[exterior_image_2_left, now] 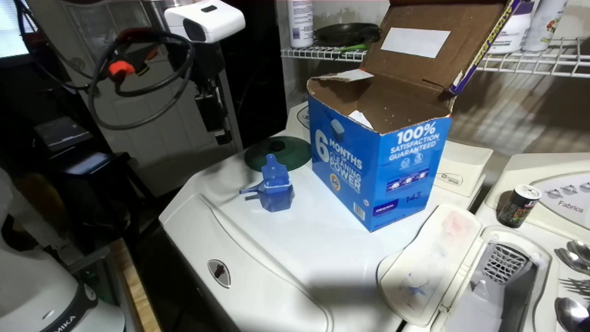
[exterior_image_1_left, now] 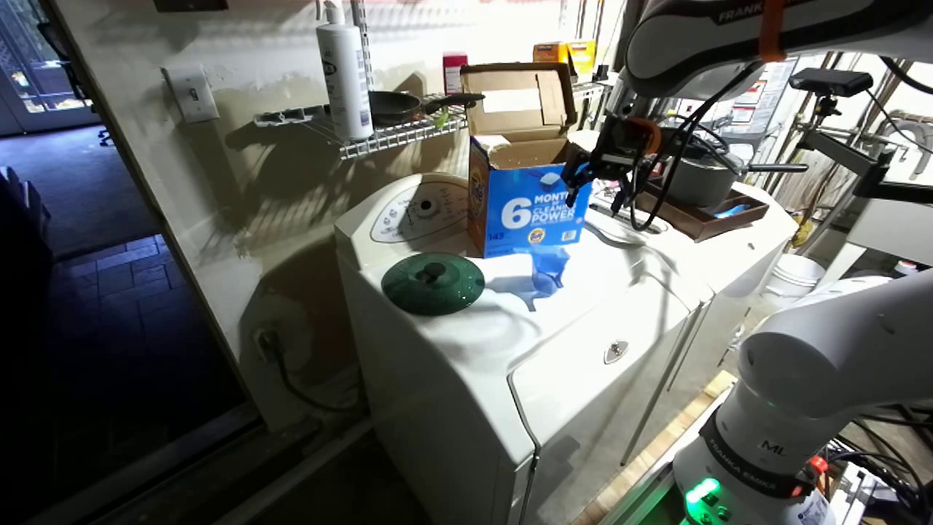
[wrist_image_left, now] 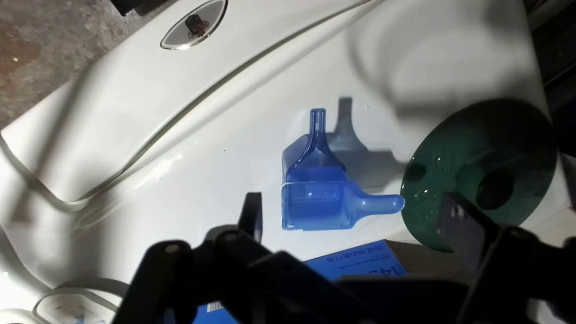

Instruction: Rotate the measuring cup at the top of the stack.

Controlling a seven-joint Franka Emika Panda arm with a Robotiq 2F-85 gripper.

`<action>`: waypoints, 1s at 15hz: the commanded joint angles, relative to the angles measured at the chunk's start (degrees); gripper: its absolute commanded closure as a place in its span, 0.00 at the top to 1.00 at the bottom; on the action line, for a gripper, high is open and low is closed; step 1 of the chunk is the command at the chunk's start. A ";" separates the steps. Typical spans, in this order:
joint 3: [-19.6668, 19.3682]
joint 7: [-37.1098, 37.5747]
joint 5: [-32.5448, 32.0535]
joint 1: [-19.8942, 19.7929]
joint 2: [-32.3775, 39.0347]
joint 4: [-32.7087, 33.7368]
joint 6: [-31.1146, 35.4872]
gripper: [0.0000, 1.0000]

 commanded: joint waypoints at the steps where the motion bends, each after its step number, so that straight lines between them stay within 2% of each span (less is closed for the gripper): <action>1: 0.36 -0.22 0.22 -0.41 0.04 0.14 -0.18 1.00; 9: -7.16 -8.90 0.87 -1.27 13.56 6.24 -3.09 1.00; 15: -8.96 -13.59 1.81 -0.93 22.06 9.50 -1.83 1.00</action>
